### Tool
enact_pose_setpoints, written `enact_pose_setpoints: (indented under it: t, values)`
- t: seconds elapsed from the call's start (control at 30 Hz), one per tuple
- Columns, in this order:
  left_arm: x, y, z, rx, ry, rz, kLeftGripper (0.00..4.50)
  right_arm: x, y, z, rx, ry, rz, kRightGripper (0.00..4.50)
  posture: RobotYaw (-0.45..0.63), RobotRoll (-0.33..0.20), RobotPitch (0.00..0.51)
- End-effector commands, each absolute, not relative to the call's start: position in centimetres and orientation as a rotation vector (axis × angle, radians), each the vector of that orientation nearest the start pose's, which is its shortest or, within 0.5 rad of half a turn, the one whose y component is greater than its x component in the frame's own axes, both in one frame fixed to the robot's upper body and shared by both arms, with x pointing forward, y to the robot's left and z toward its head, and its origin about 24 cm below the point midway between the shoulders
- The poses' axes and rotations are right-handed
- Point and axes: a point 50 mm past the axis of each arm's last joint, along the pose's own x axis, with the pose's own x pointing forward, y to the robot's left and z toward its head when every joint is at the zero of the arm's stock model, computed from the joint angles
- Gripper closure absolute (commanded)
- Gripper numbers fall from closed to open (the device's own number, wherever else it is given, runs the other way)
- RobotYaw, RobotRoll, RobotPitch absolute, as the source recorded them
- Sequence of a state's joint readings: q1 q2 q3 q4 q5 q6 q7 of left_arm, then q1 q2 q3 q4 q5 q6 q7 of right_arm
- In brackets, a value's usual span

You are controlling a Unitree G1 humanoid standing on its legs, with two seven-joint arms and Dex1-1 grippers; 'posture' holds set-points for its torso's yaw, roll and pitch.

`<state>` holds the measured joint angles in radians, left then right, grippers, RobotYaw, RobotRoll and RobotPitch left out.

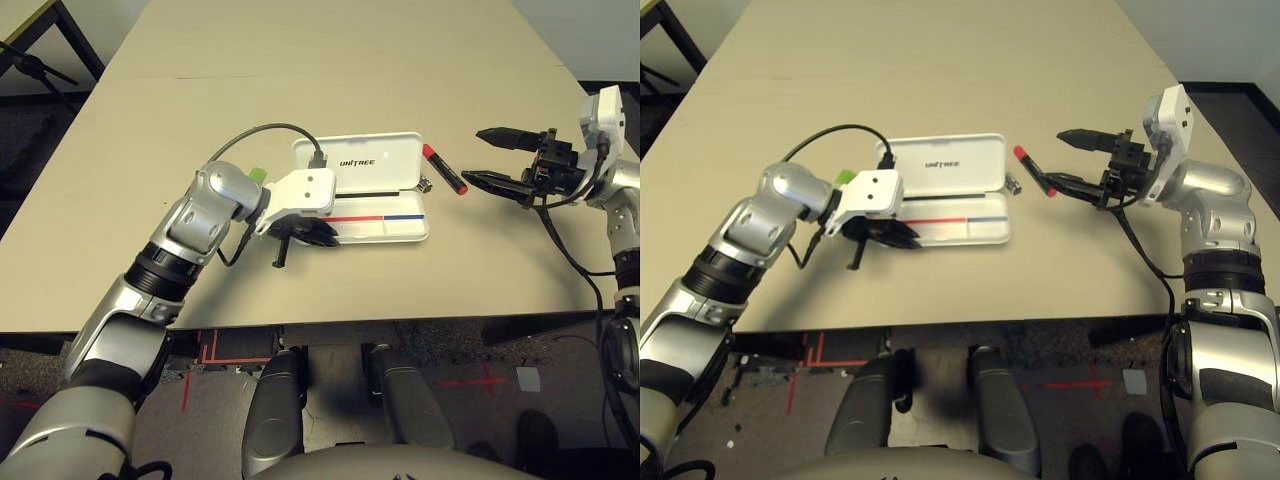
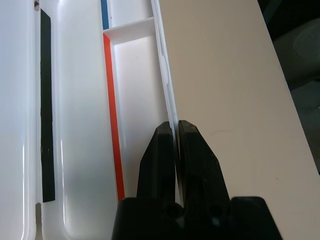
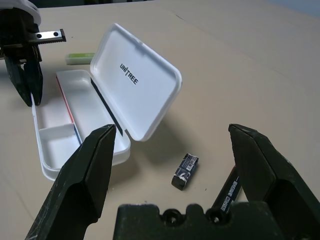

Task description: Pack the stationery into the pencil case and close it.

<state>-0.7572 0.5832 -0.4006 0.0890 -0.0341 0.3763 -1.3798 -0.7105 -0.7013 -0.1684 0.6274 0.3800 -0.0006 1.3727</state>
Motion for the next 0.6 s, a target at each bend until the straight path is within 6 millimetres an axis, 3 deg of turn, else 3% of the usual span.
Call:
enact_pose_setpoints:
  t: [0.03,0.47,0.6]
  values:
    - [30.7,12.0,15.0,0.772,0.363,-1.498,4.48,32.2,-27.8,18.9,-0.266,-0.106,1.007,0.00,-0.08,0.000,0.165]
    - [30.8,12.6,13.3,0.777,0.375,-1.501,4.48,32.8,-28.2,19.0,-0.203,-0.054,0.861,0.00,-0.10,0.000,0.179]
    - [30.8,12.6,13.1,0.776,0.379,-1.500,3.22,32.7,-28.5,19.1,-0.193,-0.029,0.839,0.00,-0.10,0.000,0.181]
